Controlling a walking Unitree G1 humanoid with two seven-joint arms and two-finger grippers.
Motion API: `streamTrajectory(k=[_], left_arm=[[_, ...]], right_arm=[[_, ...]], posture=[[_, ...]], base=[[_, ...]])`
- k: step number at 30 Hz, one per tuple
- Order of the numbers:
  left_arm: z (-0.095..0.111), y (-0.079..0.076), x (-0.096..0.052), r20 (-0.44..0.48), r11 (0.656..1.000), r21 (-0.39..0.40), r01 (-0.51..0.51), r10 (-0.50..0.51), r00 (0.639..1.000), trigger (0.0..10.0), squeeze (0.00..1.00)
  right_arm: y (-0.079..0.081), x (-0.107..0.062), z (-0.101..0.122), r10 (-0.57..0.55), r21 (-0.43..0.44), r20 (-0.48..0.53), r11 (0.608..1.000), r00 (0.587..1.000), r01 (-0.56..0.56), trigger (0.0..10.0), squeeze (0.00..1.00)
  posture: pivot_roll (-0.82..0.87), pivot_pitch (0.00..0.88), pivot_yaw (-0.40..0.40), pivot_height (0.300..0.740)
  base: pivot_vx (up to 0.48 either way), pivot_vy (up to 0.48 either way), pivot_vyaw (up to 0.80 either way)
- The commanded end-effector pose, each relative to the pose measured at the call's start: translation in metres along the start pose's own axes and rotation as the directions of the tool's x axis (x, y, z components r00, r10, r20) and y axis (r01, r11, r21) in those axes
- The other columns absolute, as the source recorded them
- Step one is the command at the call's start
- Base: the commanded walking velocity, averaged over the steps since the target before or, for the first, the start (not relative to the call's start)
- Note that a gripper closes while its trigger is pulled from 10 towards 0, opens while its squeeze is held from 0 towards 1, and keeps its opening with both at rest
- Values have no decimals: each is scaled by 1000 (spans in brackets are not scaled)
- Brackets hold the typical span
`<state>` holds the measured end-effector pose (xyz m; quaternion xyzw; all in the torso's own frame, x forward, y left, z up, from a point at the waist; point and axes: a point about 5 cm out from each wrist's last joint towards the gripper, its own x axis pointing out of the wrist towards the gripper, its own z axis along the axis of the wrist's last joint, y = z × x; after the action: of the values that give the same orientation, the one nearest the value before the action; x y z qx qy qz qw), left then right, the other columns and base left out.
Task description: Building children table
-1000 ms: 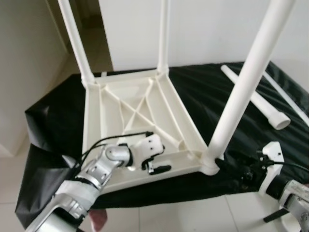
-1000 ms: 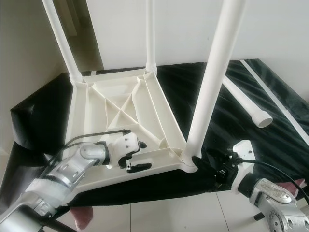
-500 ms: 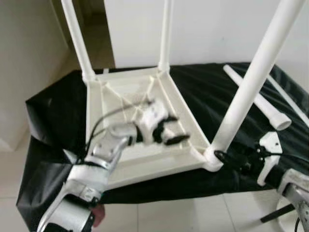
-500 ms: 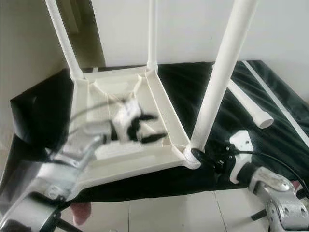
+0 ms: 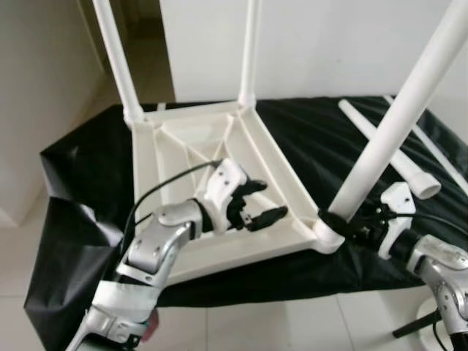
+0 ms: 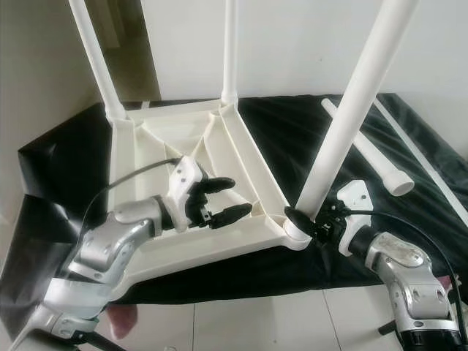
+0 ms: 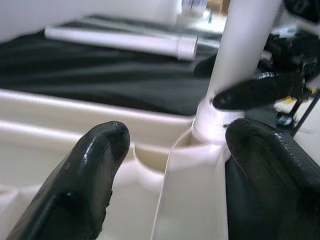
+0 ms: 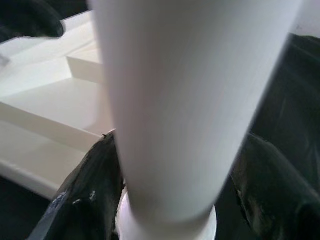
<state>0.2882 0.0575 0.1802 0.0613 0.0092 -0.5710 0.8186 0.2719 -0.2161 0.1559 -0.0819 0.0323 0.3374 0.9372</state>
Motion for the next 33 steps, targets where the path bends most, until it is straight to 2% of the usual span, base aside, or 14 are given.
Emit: streamTrajectory(k=[1,6,11,13,14,15,16,18,23,24,25,26,27,33], left_arm=[[-2,-5,2,-50,999,-23,-36,35,998,10000,0],[0,-11,1,-58,996,-65,-57,54,997,10000,0],[-8,-29,-1,-74,996,-72,-48,43,996,10000,0],[-10,-34,0,-84,998,-58,-35,30,996,10000,0],[-10,-35,1,-91,998,-58,-34,29,995,10000,0],[-10,-35,1,-91,998,-58,-34,29,995,10000,0],[-11,-35,3,-98,997,-60,-42,36,995,10000,0],[-10,-34,3,-102,997,-58,-58,52,993,10000,0],[-10,-31,3,-96,997,-43,-70,65,993,10000,0],[-14,-26,4,-108,994,-38,-98,93,990,10000,0],[-14,-26,4,-108,994,-38,-98,93,990,10000,0],[-15,-25,5,-113,993,-38,-111,106,988,10000,0],[-15,-24,6,-113,992,-39,-118,113,987,10000,0],[-14,-24,4,-107,987,-49,-150,144,984,10000,0]], right_arm=[[6,16,-6,43,-30,-18,999,999,-44,10000,0],[5,23,-10,35,-53,-19,998,999,-36,10000,0],[2,31,-15,0,-54,-11,999,1000,0,10000,0],[0,32,-16,-10,-46,-7,999,1000,9,8784,0],[-2,33,-15,-18,-39,3,999,1000,18,4667,0],[-2,33,-15,-18,-39,3,999,1000,18,4667,0],[-5,34,-13,-34,-25,24,999,999,34,627,0],[-6,34,-13,-50,-23,35,998,998,51,0,0],[-6,33,-14,-71,-5,48,997,996,71,0,0],[-4,35,-16,-128,33,61,991,990,126,2902,0],[-4,35,-16,-128,33,61,991,990,126,2902,0],[-2,36,-18,-156,49,60,987,986,153,4824,0],[1,36,-20,-187,68,54,981,981,183,9490,0],[9,35,-24,-236,97,51,968,970,230,10000,0]], posture=[[67,0,-27,740],[74,0,-30,740],[80,0,-36,740],[92,9,-42,740],[93,12,-44,740],[93,12,-44,740],[94,17,-51,740],[93,18,-54,740],[90,22,-60,740],[78,23,-64,740],[78,23,-64,740],[75,23,-64,740],[73,21,-61,740],[70,15,-54,740]], base=[[0,0,0],[0,0,0],[0,0,0],[0,0,0],[0,0,0],[0,0,0],[0,0,0],[0,0,0],[0,0,0],[0,0,0],[0,0,0],[0,0,0],[0,0,0],[0,0,0]])
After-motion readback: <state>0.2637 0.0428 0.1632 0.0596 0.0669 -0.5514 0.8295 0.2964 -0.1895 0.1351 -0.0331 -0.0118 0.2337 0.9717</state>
